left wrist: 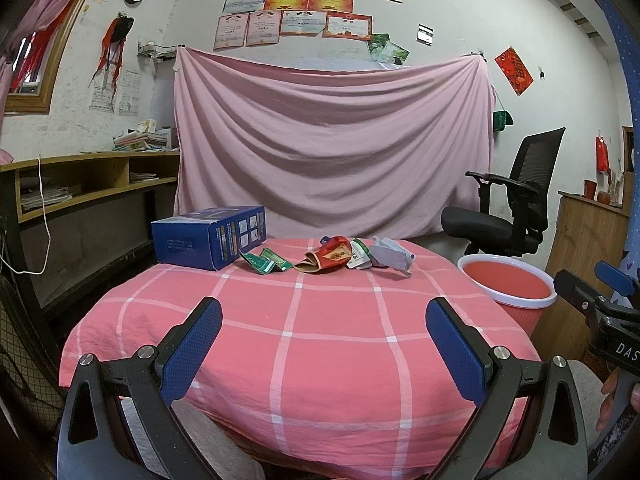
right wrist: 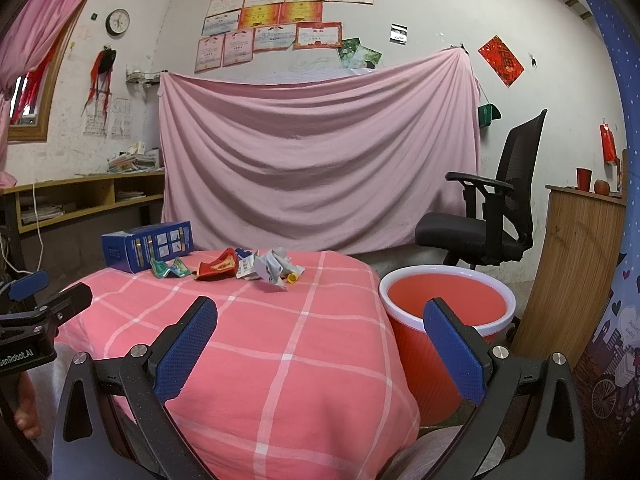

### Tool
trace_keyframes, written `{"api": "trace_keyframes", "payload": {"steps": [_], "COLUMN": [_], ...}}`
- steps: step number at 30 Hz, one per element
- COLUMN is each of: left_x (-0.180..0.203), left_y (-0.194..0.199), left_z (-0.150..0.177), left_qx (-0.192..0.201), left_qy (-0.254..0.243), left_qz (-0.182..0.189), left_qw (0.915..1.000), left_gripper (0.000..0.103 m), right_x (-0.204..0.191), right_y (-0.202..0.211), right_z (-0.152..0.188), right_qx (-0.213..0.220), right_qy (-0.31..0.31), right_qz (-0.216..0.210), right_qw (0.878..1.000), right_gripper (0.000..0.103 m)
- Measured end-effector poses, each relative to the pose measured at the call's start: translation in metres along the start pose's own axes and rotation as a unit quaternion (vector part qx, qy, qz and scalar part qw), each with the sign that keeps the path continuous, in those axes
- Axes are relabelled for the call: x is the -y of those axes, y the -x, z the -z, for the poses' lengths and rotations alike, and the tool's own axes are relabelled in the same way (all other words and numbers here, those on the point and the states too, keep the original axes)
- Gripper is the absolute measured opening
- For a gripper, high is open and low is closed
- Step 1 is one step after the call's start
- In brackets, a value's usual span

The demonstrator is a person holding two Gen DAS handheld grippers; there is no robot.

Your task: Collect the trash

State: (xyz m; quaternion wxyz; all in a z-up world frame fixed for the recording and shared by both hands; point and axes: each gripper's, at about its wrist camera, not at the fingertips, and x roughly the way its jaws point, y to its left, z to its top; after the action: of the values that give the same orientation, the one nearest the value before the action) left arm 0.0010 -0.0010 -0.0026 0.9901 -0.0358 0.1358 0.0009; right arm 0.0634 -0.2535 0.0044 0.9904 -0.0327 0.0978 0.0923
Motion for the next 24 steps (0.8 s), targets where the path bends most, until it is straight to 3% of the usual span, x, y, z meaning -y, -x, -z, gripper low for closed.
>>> {"api": "trace_keyframes", "payload": {"steps": [24], "left_x": [0.0008], "left_y": [-0.0014], "left_z": [0.0008], "left_qx": [-0.001], "left_qy": [-0.001], "left_qz": [0.0], "left_qw": [1.0], "left_gripper": [0.1], "right_x": [0.0004], "right_y": [-0.0008], "right_z": [0.0004], "right_qx": [-0.002], "right_qy": [-0.001], "right_qz": [0.0], "right_qw": [1.0], "right_gripper": [0.103]}}
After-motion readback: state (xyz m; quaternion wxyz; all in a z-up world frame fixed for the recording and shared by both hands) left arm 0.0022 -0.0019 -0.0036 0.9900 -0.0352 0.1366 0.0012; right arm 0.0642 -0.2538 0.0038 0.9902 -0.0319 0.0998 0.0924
